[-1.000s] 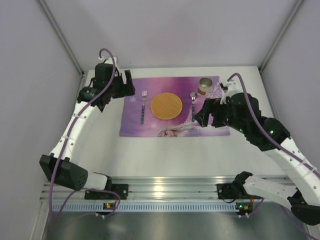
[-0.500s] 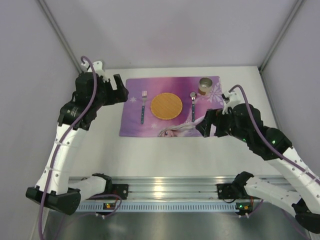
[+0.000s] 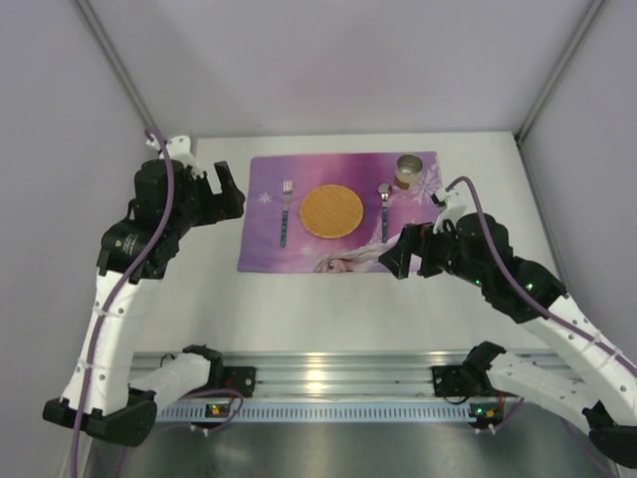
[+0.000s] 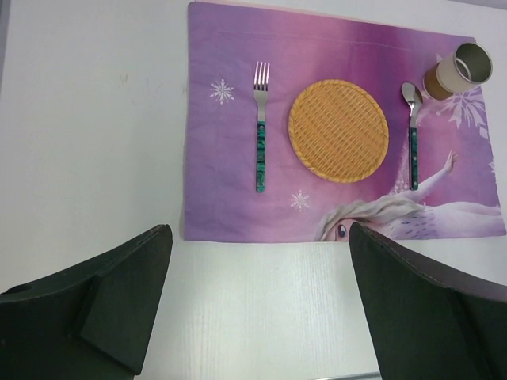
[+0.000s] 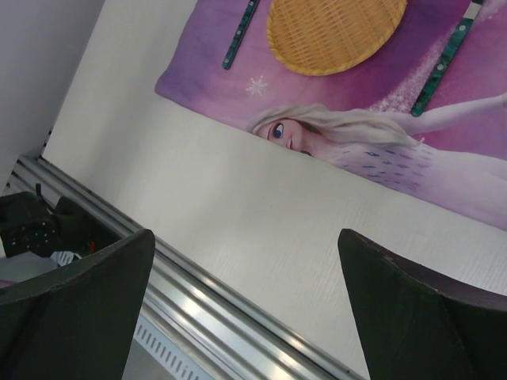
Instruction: Set the dinner table for one person
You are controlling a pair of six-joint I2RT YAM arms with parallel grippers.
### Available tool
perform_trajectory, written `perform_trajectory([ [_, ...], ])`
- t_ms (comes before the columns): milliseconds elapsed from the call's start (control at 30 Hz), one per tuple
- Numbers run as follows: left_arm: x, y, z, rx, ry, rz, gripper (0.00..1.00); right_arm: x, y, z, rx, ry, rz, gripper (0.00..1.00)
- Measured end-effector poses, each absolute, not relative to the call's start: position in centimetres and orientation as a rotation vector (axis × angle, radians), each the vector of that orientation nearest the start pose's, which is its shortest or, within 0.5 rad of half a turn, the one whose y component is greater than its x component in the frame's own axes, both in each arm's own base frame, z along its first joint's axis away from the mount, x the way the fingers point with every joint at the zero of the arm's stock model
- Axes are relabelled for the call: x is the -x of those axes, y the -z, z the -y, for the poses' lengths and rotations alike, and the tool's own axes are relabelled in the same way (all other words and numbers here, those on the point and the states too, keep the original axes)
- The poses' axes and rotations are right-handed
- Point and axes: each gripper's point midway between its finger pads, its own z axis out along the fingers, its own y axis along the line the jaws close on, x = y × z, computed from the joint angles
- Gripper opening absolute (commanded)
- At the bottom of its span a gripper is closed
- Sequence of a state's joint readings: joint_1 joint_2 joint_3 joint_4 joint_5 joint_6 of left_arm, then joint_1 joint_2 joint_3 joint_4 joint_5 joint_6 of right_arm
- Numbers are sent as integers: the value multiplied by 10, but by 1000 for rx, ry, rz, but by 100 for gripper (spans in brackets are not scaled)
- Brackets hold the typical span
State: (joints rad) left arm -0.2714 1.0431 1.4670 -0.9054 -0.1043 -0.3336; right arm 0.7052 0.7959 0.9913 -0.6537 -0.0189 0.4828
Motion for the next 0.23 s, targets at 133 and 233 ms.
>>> perform_trajectory([
  [133,-273,-352,70,135,263,-2043,98,-195,-266,-199,259,-768,-2093,100],
  [233,-271,-352,68,140,254,-2049,99,-199,-261,-204,276,-766,-2109,100],
])
